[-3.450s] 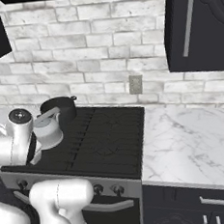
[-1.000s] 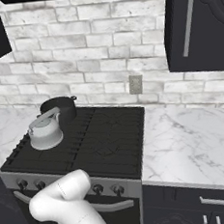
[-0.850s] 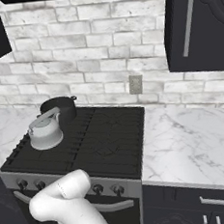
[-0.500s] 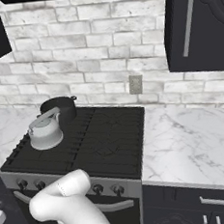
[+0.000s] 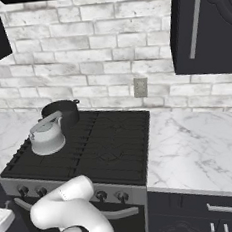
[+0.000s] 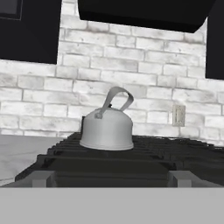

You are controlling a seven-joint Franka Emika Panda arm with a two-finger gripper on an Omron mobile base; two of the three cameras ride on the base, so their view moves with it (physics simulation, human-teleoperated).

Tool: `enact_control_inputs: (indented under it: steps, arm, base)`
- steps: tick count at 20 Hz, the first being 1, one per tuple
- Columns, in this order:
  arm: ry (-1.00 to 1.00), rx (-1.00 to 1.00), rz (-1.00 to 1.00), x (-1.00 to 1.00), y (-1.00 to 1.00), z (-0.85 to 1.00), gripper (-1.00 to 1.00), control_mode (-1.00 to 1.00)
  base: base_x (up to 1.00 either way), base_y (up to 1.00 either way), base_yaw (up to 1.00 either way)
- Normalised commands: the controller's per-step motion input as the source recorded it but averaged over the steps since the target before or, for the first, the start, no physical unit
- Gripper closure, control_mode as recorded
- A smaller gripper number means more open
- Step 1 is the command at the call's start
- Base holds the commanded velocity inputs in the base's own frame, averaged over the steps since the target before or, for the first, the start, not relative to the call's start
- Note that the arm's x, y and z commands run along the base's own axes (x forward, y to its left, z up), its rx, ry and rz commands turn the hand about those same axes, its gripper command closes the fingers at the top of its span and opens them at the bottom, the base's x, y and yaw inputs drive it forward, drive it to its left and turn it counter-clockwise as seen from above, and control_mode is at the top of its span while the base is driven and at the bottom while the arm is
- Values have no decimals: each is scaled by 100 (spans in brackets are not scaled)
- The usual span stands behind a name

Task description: Pick the kettle from the counter and place it on a stove burner. Then turn the burner on.

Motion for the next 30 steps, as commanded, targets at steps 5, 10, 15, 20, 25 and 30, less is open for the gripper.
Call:
enact_control_inputs:
  steps: [5, 10, 15, 20, 25, 30]
  arm:
    - [0, 0, 0, 26, 0, -16, -100, -100]
    - [0, 0, 0, 31, 0, -22, -100, -100]
    - [0, -2, 0, 30, 0, -32, -100, -100]
    - [0, -3, 0, 26, 1, -35, -100, -100]
    - [0, -5, 0, 11, 16, -37, -100, -100]
    - [0, -2, 0, 4, 34, -29, -100, -100]
  base:
    - [0, 0, 0]
    - [0, 0, 0]
    - [0, 0, 0]
    - [0, 0, 0]
    - [0, 0, 0]
    - [0, 0, 0]
